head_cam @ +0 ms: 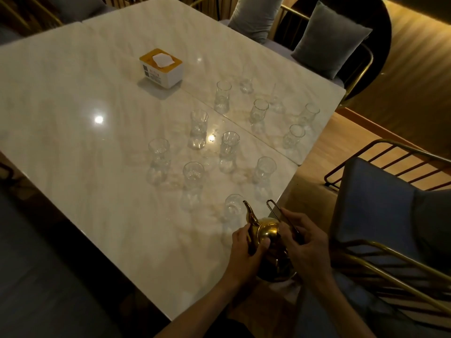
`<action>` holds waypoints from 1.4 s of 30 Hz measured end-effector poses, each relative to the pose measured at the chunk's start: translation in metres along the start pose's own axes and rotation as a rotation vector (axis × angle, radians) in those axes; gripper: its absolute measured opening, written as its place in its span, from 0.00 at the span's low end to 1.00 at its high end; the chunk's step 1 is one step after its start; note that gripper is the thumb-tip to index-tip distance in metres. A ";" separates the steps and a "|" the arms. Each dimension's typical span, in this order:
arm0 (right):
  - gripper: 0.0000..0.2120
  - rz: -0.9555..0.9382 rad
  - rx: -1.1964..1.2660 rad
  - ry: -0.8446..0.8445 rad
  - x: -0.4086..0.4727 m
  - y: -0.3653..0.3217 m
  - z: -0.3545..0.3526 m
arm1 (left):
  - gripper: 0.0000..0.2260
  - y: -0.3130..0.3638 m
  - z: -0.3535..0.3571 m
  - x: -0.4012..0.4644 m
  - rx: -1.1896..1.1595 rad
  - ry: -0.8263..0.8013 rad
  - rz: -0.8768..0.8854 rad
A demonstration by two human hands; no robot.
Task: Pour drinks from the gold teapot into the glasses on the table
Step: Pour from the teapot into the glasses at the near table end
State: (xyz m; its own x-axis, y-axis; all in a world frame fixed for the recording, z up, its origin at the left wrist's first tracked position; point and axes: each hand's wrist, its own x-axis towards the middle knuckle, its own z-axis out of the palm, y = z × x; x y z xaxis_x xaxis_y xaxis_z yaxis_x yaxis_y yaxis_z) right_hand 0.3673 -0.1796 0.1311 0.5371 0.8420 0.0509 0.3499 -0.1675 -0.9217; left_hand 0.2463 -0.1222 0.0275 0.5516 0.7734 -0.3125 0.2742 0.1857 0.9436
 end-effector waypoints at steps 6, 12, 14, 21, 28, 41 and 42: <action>0.16 0.012 -0.047 -0.057 0.008 0.009 -0.005 | 0.26 -0.004 0.003 0.005 -0.114 0.017 -0.074; 0.17 0.057 -0.080 -0.075 0.014 0.006 -0.005 | 0.31 0.000 0.005 0.005 -0.165 -0.020 -0.114; 0.17 0.073 -0.081 -0.077 0.014 0.005 -0.006 | 0.36 0.001 0.007 0.004 -0.166 -0.029 -0.119; 0.17 0.100 -0.140 -0.100 0.018 0.005 -0.008 | 0.34 -0.003 0.013 0.006 -0.212 -0.060 -0.129; 0.18 0.100 -0.162 -0.119 0.024 0.001 -0.012 | 0.33 0.001 0.015 0.004 -0.233 -0.085 -0.154; 0.17 0.101 -0.193 -0.169 0.031 0.001 -0.017 | 0.28 0.009 0.014 -0.003 -0.362 -0.139 -0.240; 0.17 0.095 -0.202 -0.170 0.031 0.000 -0.017 | 0.26 0.010 0.014 -0.004 -0.387 -0.141 -0.244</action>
State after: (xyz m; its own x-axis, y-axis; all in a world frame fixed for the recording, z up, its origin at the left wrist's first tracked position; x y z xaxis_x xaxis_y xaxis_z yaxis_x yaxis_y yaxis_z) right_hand 0.3967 -0.1621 0.1391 0.4448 0.8884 -0.1132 0.4587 -0.3345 -0.8232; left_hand 0.2579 -0.1324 0.0367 0.6163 0.5945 -0.5165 0.1103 0.5842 0.8041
